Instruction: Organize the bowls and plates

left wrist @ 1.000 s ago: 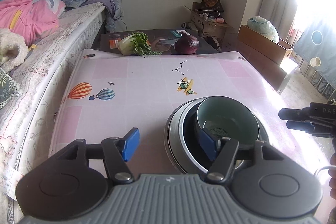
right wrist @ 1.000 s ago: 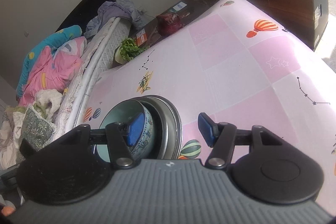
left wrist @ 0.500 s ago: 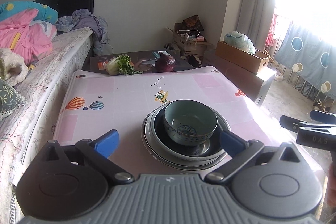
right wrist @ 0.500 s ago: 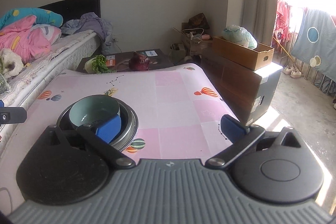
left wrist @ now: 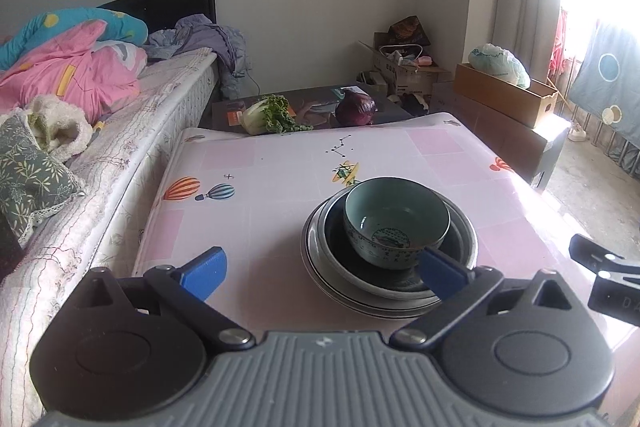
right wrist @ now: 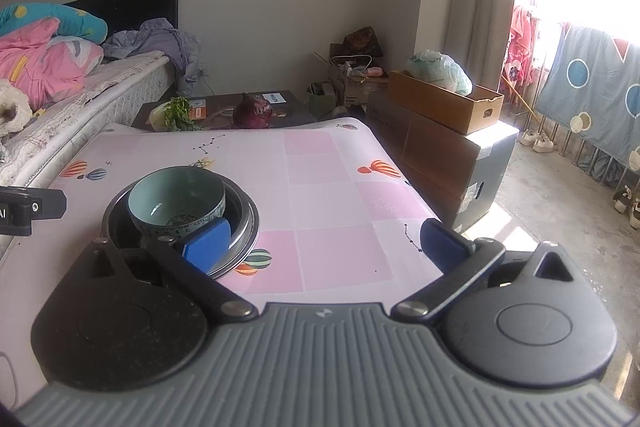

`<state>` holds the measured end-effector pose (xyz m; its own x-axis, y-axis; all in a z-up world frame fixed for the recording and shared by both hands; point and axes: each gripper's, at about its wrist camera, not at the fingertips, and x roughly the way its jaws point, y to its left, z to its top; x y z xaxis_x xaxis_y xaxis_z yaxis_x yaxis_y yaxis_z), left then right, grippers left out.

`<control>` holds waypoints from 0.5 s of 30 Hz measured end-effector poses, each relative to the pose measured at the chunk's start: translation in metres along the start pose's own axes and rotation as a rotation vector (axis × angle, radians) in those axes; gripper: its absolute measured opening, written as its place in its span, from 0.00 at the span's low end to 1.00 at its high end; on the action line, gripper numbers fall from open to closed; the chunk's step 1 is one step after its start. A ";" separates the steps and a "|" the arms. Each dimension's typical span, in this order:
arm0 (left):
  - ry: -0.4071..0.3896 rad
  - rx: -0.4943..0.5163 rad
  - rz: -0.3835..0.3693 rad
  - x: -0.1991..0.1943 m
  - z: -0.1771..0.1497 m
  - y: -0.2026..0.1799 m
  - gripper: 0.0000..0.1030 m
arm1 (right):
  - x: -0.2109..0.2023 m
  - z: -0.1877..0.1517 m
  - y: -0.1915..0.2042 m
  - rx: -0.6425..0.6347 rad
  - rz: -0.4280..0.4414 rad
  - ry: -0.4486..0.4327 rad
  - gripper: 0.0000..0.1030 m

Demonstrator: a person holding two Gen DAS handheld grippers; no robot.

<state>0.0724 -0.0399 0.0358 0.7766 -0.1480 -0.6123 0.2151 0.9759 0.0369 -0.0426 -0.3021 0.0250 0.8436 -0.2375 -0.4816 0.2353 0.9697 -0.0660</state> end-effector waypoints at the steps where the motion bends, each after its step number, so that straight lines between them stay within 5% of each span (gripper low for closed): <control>1: 0.012 0.013 0.013 0.003 0.001 -0.001 1.00 | 0.001 0.001 0.001 0.002 -0.003 -0.004 0.99; 15: 0.137 -0.011 0.009 0.026 -0.001 0.008 1.00 | 0.025 0.005 0.022 0.041 0.094 0.139 0.99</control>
<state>0.0936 -0.0359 0.0189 0.6904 -0.1170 -0.7139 0.2019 0.9788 0.0349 -0.0137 -0.2876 0.0157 0.7890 -0.1324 -0.6000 0.1802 0.9834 0.0199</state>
